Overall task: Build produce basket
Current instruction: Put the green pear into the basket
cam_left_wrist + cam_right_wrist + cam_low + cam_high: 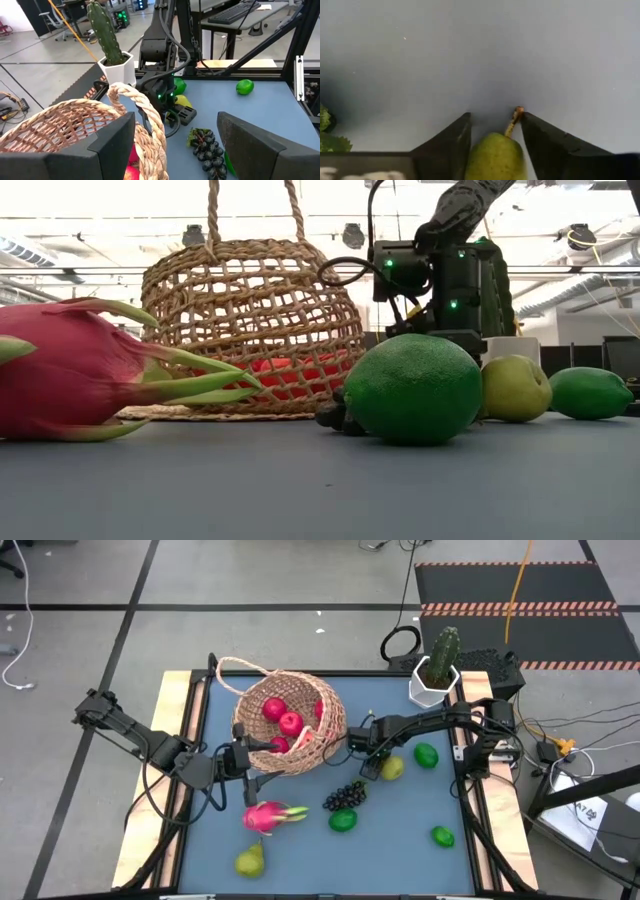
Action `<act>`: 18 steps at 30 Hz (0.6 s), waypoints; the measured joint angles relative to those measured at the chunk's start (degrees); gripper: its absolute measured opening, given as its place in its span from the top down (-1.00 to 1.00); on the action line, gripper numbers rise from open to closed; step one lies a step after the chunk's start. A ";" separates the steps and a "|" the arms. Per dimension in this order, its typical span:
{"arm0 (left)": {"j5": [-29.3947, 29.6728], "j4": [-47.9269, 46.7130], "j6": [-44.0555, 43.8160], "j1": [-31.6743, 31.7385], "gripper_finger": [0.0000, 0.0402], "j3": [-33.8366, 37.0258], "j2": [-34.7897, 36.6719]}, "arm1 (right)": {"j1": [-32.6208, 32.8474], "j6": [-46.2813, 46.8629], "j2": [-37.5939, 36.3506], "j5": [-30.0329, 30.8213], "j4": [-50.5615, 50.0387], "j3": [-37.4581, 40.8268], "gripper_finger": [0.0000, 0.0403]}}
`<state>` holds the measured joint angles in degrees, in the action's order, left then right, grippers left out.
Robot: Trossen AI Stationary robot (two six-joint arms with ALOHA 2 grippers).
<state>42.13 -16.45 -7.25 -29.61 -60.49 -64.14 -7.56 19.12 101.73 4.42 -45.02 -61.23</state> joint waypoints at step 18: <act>0.02 -0.04 -0.02 0.00 -0.39 0.00 0.00 | 0.69 1.20 -0.86 -1.78 -0.98 0.16 0.97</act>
<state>42.15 -16.49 -7.27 -29.61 -60.49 -64.14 -6.87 20.32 100.88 2.64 -46.00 -61.08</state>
